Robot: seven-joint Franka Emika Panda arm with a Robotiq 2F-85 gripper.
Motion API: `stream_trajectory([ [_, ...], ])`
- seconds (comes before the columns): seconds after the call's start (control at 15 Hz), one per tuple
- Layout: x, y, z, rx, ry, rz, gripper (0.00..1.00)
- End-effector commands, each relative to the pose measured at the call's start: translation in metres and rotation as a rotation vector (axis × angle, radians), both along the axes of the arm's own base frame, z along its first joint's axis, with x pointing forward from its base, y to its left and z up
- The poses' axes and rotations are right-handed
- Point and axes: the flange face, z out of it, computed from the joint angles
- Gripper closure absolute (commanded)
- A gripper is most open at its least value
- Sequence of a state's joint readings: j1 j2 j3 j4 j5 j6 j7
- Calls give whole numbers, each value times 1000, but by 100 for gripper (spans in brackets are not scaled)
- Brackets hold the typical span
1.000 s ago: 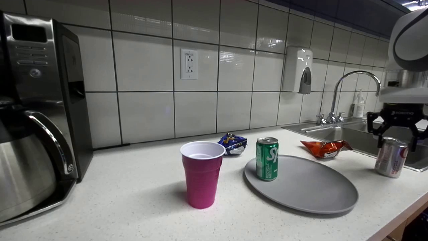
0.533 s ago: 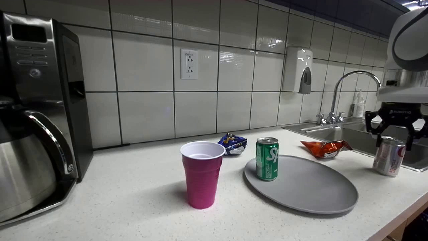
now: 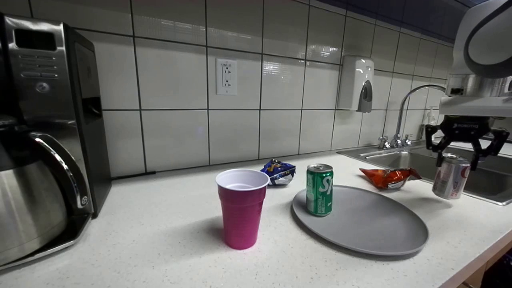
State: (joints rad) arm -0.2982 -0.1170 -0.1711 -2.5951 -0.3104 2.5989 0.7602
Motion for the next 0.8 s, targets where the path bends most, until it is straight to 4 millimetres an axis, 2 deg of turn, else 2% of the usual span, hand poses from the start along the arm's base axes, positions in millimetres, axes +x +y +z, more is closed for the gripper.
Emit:
stream_trajectory([
  [0.0,3,26,21,-35,-47,14,61],
  [0.33,19,62,37,-52,-80,63,61],
  [0.73,32,106,45,-68,-97,126,61],
])
